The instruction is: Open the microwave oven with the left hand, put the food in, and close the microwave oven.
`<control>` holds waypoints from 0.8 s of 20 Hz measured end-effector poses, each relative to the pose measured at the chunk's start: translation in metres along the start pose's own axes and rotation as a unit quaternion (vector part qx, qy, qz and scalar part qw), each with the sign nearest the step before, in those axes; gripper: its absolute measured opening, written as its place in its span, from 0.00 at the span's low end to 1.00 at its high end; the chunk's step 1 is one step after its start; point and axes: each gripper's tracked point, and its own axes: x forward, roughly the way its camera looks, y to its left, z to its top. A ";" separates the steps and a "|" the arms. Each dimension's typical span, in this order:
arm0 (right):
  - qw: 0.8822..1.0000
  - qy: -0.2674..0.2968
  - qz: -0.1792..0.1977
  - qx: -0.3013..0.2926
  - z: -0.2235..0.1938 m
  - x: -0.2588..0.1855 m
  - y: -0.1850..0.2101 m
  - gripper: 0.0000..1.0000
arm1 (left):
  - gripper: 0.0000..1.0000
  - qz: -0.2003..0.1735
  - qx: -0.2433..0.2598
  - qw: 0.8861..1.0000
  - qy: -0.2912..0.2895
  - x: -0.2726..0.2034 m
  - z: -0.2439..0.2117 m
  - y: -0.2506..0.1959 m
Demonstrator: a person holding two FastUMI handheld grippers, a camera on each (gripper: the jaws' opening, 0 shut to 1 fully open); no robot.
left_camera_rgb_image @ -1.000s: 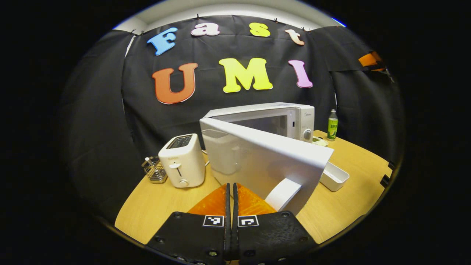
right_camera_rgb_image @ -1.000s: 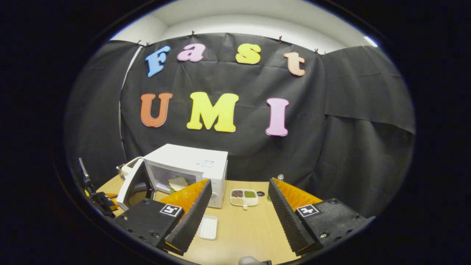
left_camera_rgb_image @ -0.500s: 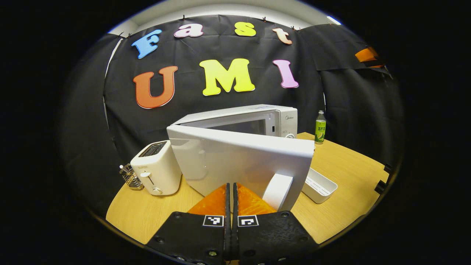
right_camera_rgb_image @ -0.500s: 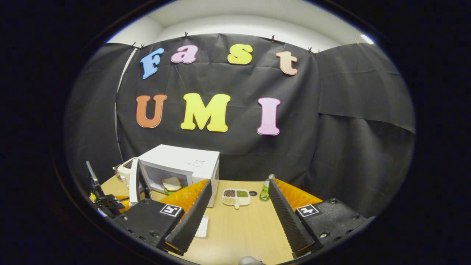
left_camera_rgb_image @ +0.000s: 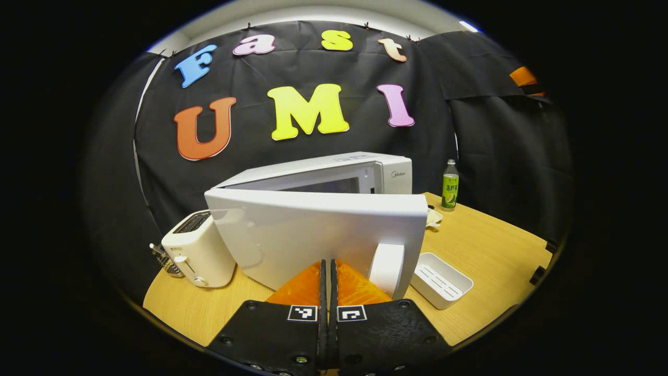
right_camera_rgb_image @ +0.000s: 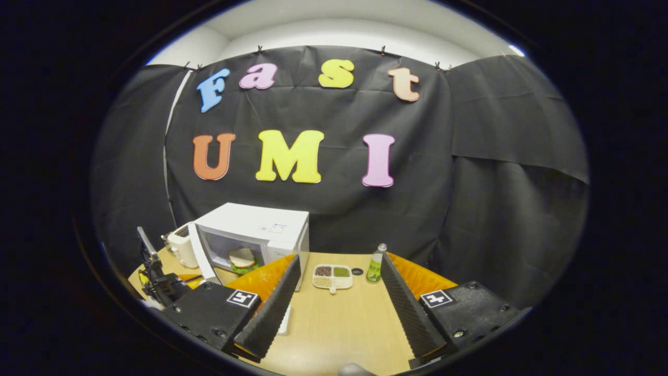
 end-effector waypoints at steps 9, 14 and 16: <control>1.000 0.018 0.003 0.006 -0.010 0.008 -0.023 0.98 | 0.00 -0.001 0.000 1.000 -0.001 0.044 0.012 -0.024; 1.000 0.022 0.004 0.014 -0.011 0.015 -0.030 0.98 | 0.00 0.004 -0.003 1.000 -0.001 0.073 0.019 -0.036; 1.000 0.025 0.003 0.016 -0.012 0.019 -0.033 0.98 | 0.00 0.002 -0.007 1.000 0.001 0.085 0.021 -0.042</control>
